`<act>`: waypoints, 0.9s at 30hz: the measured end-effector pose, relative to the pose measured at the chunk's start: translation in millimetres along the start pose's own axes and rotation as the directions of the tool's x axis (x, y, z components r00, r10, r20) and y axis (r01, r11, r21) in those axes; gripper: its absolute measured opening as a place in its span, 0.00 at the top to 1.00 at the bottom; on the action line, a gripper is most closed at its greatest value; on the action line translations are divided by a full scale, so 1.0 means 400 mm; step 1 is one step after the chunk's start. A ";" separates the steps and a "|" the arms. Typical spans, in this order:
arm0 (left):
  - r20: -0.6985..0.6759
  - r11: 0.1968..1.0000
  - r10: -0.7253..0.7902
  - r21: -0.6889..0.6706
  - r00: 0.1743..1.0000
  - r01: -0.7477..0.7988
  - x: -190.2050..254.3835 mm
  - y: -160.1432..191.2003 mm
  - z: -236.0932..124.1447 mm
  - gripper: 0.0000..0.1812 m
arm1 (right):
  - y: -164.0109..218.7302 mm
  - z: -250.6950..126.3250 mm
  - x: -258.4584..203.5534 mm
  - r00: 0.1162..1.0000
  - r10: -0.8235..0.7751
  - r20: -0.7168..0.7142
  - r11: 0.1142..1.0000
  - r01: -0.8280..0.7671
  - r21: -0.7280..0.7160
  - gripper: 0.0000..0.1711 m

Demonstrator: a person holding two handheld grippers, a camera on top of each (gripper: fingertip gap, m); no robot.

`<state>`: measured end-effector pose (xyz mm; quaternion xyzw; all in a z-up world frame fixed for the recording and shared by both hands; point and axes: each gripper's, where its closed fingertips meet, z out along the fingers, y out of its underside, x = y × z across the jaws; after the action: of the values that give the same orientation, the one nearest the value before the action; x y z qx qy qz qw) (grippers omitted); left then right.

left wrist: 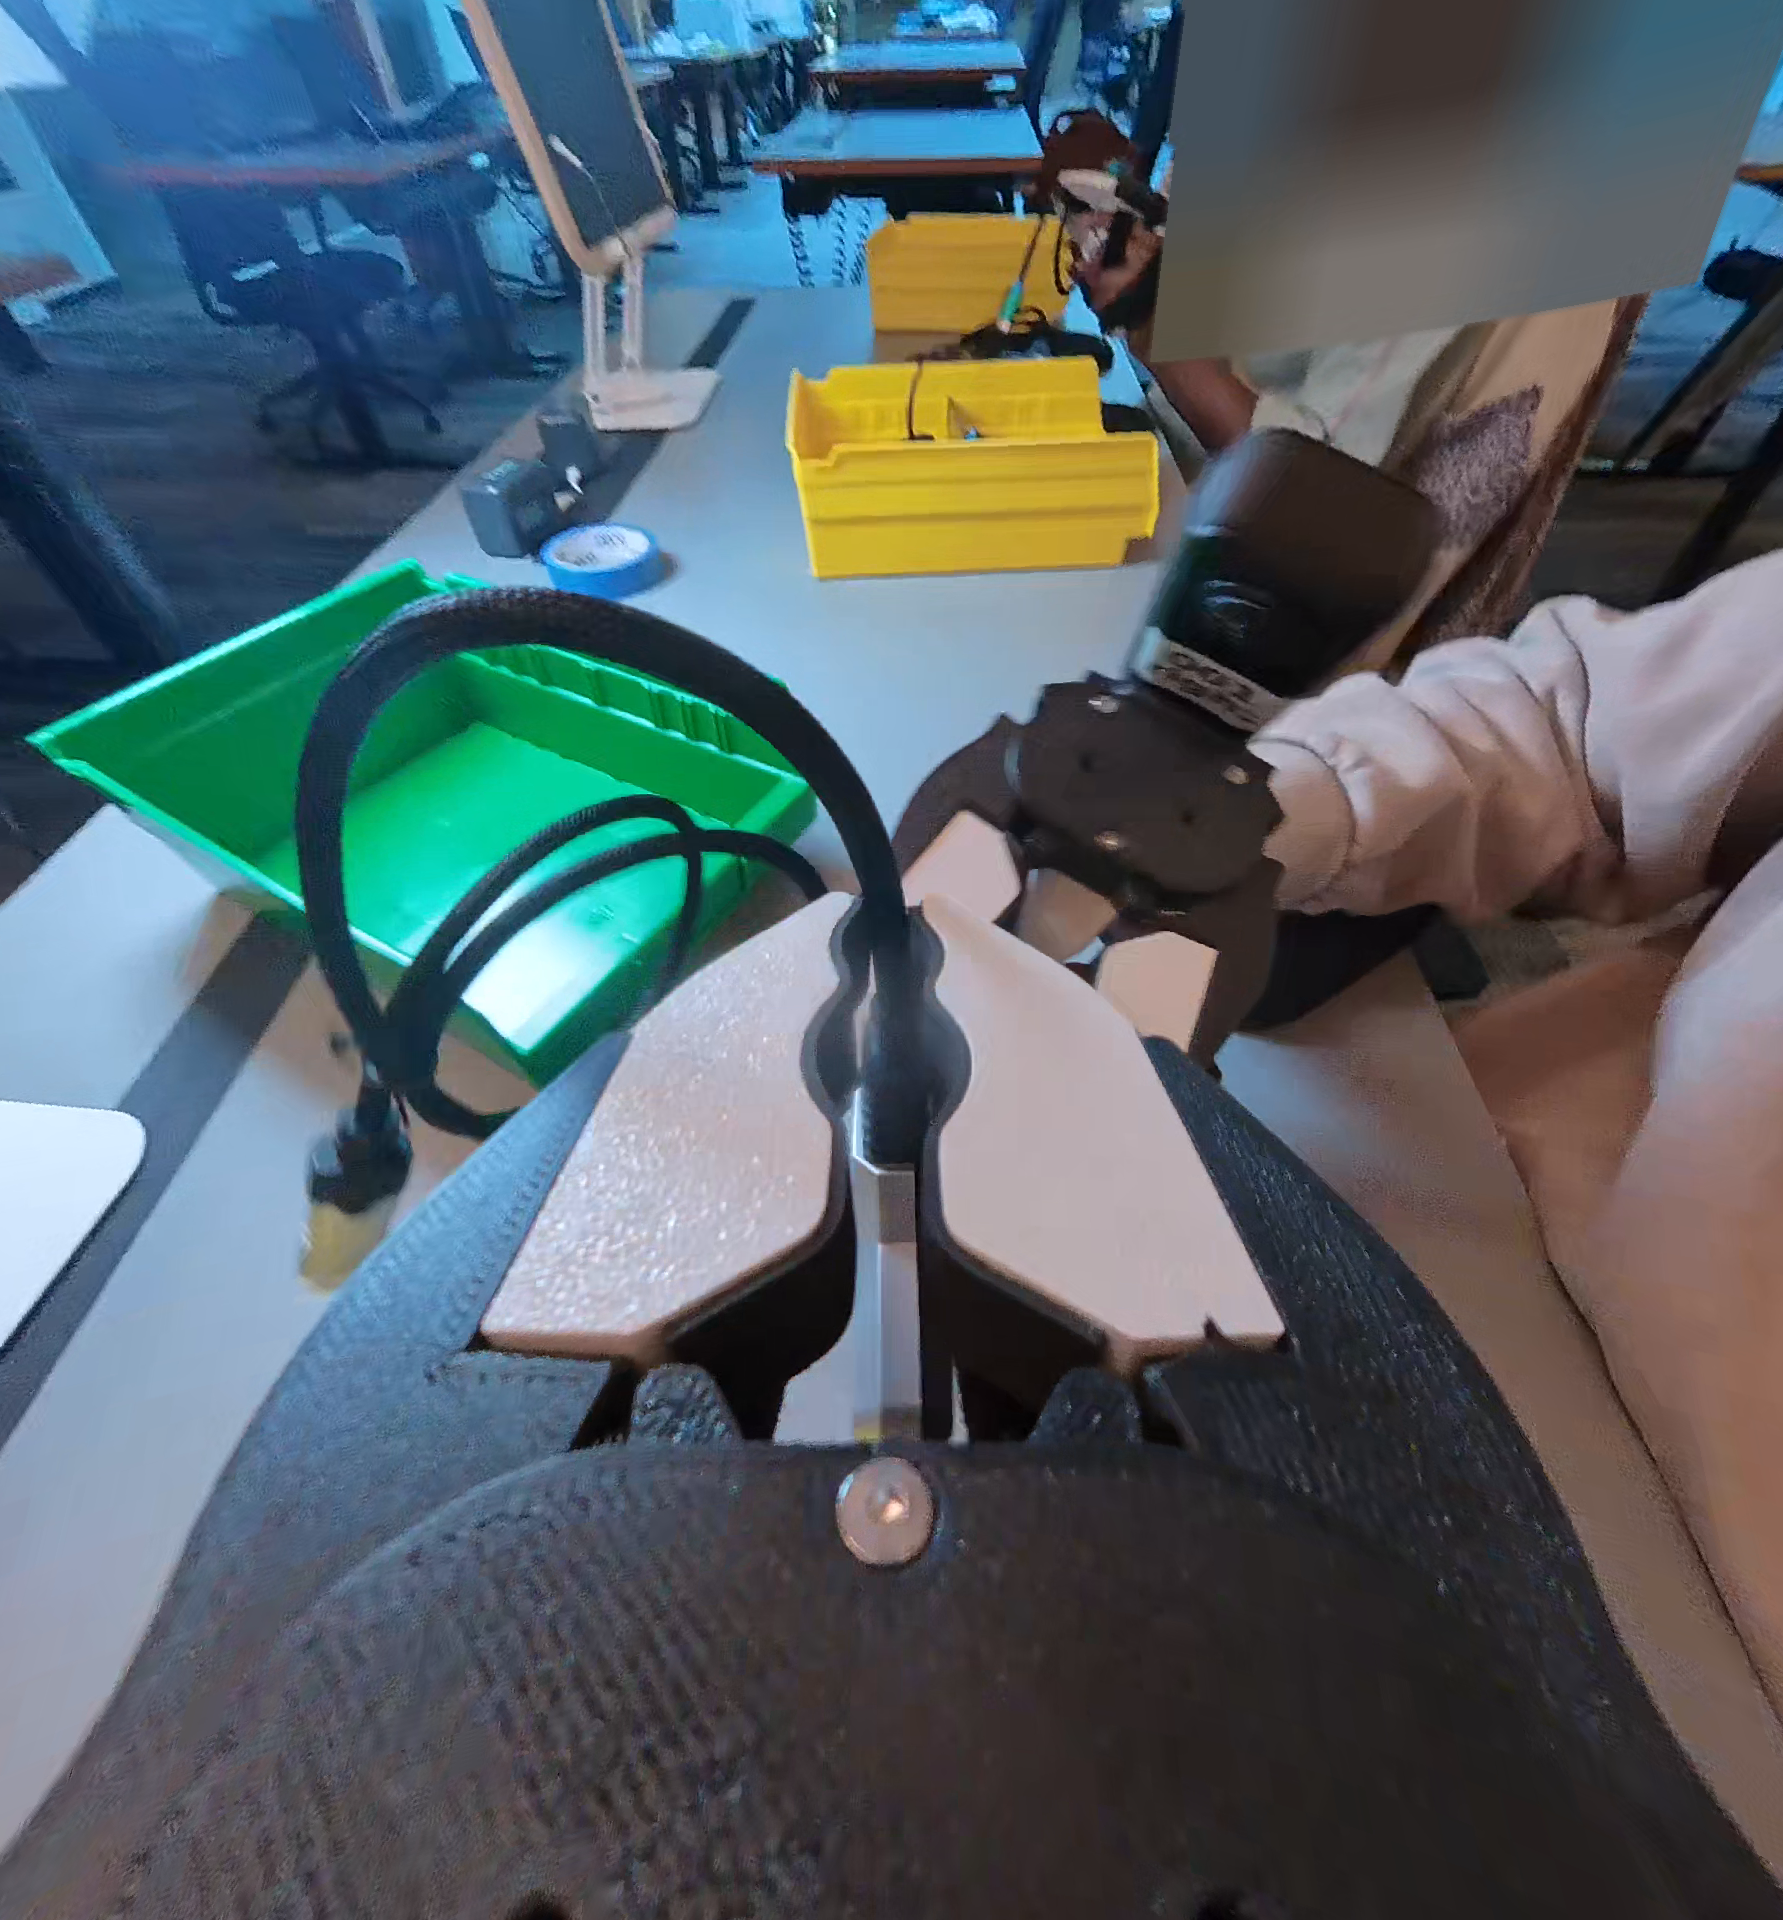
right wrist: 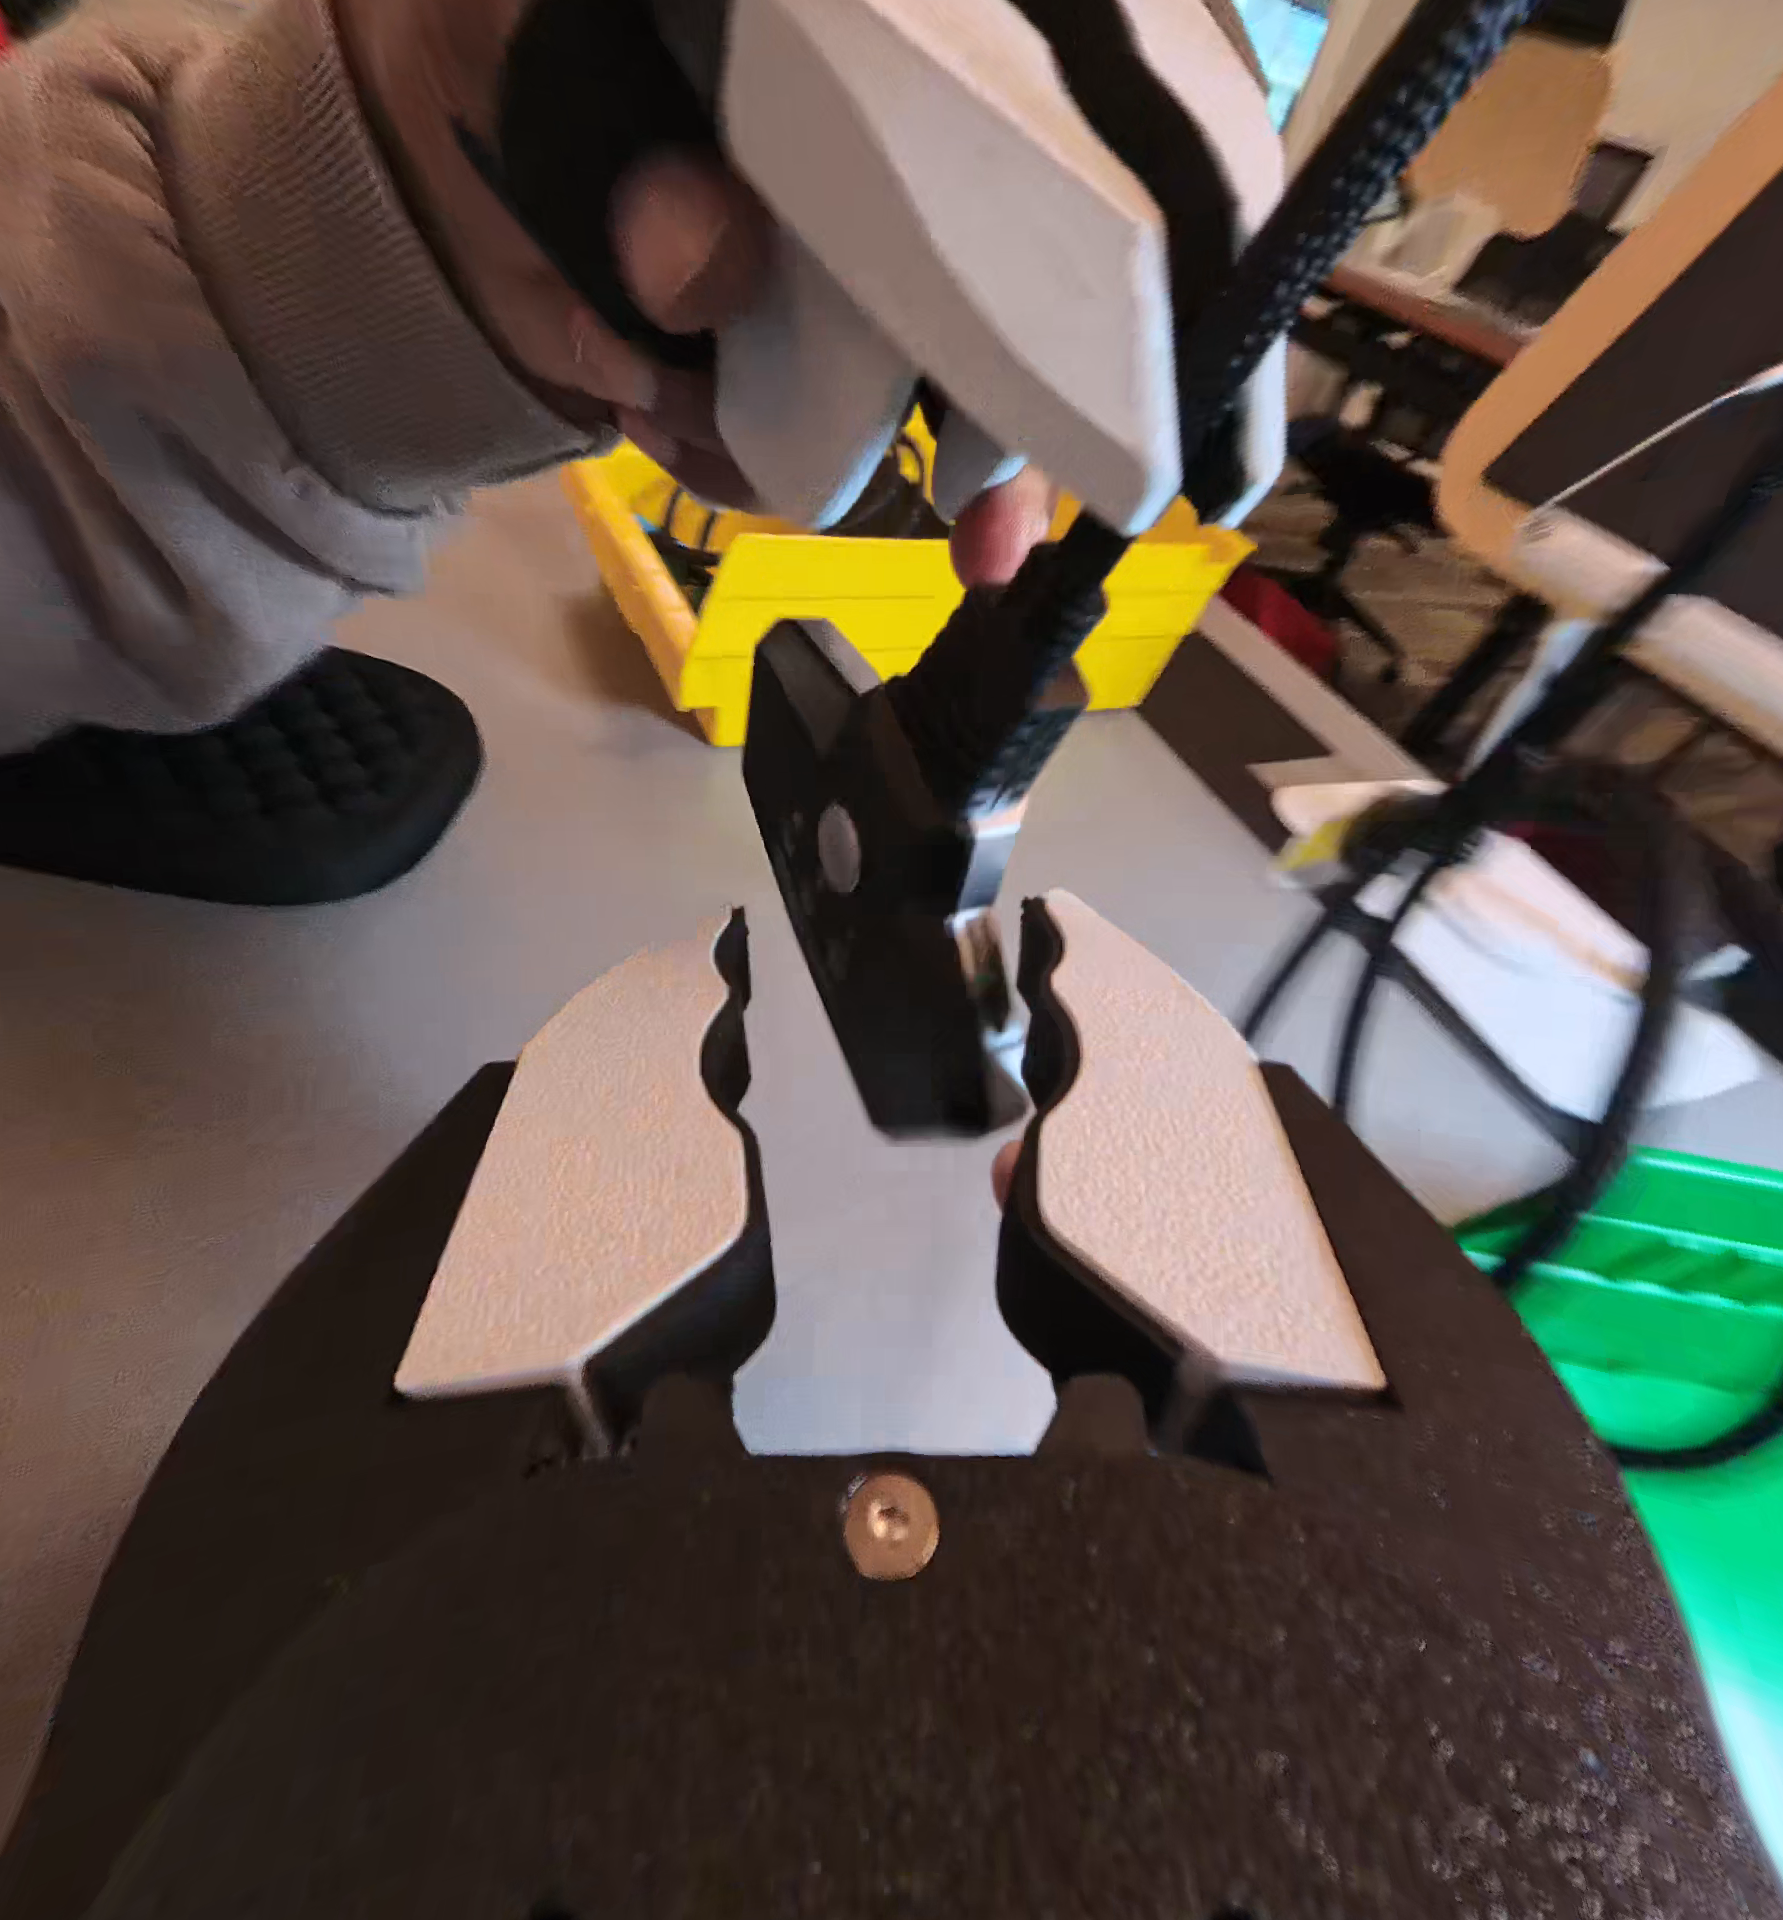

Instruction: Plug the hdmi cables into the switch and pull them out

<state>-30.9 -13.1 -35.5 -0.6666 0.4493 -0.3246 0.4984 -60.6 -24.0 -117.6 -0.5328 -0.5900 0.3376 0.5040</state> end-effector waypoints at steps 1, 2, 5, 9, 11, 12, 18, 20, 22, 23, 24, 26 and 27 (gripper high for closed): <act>-0.021 1.000 0.008 -0.018 1.000 -0.008 0.017 0.013 0.008 0.96 | 0.008 0.011 -0.007 0.999 0.030 0.033 0.999 -0.031 0.010 0.72; -0.040 0.999 0.008 -0.031 0.999 -0.009 0.035 0.022 0.012 0.96 | 0.010 0.021 -0.015 0.997 0.043 0.061 0.999 -0.045 0.028 0.72; -0.050 0.999 0.031 -0.041 0.998 -0.033 0.067 0.031 0.014 0.96 | -0.003 0.032 -0.079 0.976 0.049 0.211 0.994 -0.068 0.086 0.85; 0.074 0.996 0.089 0.000 0.993 -0.089 0.043 0.014 -0.022 0.93 | -0.033 0.013 -0.104 0.885 0.268 0.381 0.943 -0.323 0.085 0.86; 0.148 0.988 0.154 -0.001 0.977 -0.156 0.037 0.019 -0.050 0.90 | -0.049 -0.005 -0.089 0.817 0.371 0.441 0.885 -0.455 0.098 0.86; 0.168 0.983 0.182 -0.015 0.969 -0.182 0.041 0.033 -0.064 0.85 | -0.054 -0.012 -0.077 0.776 0.428 0.463 0.850 -0.520 0.087 0.86; 0.304 0.831 0.552 -0.128 0.776 -0.541 0.047 0.097 -0.047 0.77 | -0.041 -0.036 0.023 0.547 0.705 0.451 0.588 -0.807 0.061 0.86; 0.361 0.658 0.751 -0.338 0.553 -0.673 0.007 0.131 -0.021 0.74 | -0.038 -0.044 0.031 0.466 0.756 0.459 0.506 -0.862 0.041 0.86; 0.348 0.481 0.871 -0.464 0.346 -0.744 -0.014 0.162 0.011 0.72 | -0.034 -0.048 0.035 0.429 0.791 0.437 0.462 -0.886 0.034 0.86; 0.378 0.441 0.884 -0.479 0.275 -0.759 -0.020 0.163 0.020 0.73 | -0.027 -0.046 0.033 0.430 0.805 0.409 0.463 -0.886 0.021 0.86; 0.420 0.412 0.885 -0.507 0.200 -0.757 -0.031 0.160 0.019 0.77 | -0.020 -0.045 0.024 0.434 0.812 0.389 0.472 -0.881 -0.002 0.86; 0.424 0.302 0.905 -0.581 0.035 -0.756 -0.036 0.165 0.013 0.79 | -0.016 -0.042 -0.011 0.413 0.822 0.392 0.475 -0.877 -0.070 0.86; 0.416 0.265 0.909 -0.592 -0.007 -0.761 -0.028 0.170 0.012 0.81 | -0.012 -0.035 -0.025 0.406 0.829 0.384 0.469 -0.879 -0.085 0.86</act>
<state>-49.6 -7.7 -102.0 -0.3684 0.5539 0.3697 0.6486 -49.4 -36.8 -111.6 -0.6499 -0.2945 0.6793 0.1715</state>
